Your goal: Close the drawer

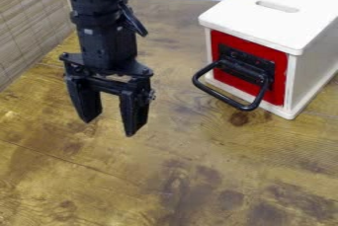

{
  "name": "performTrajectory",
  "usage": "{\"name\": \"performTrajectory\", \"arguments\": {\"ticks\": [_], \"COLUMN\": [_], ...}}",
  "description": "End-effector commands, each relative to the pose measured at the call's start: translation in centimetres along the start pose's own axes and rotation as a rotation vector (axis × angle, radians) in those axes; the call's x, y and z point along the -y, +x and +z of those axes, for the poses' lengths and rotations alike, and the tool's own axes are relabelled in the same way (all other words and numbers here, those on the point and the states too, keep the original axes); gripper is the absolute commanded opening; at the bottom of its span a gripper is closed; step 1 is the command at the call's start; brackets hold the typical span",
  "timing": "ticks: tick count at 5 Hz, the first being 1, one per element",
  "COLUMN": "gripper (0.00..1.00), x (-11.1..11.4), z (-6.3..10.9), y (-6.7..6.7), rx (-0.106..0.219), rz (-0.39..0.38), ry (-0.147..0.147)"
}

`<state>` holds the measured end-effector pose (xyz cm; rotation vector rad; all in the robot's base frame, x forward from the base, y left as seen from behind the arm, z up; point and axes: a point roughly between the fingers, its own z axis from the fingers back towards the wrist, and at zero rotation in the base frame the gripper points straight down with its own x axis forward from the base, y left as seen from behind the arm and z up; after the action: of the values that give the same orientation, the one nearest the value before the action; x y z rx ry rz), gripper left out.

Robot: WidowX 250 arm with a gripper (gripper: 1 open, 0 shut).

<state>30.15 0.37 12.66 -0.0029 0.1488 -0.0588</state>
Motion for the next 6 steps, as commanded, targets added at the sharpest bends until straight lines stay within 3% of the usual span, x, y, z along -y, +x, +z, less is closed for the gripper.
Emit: {"name": "performTrajectory", "arguments": {"ticks": [1,2,3,5,6], "gripper": [1.00,1.00,1.00,1.00,1.00], "x": [-0.1,0.1,-0.5,-1.0,-1.6], "z": [1.7,1.2,1.4,0.2,1.1], "y": [0.8,2.1,2.5,3.6,3.4], "rx": [0.070,0.064,0.054,0.041,0.046], "rz": [-0.052,-0.093,-0.121,-0.084,-0.061], "ry": [0.009,0.019,0.028,0.026,0.022]}}
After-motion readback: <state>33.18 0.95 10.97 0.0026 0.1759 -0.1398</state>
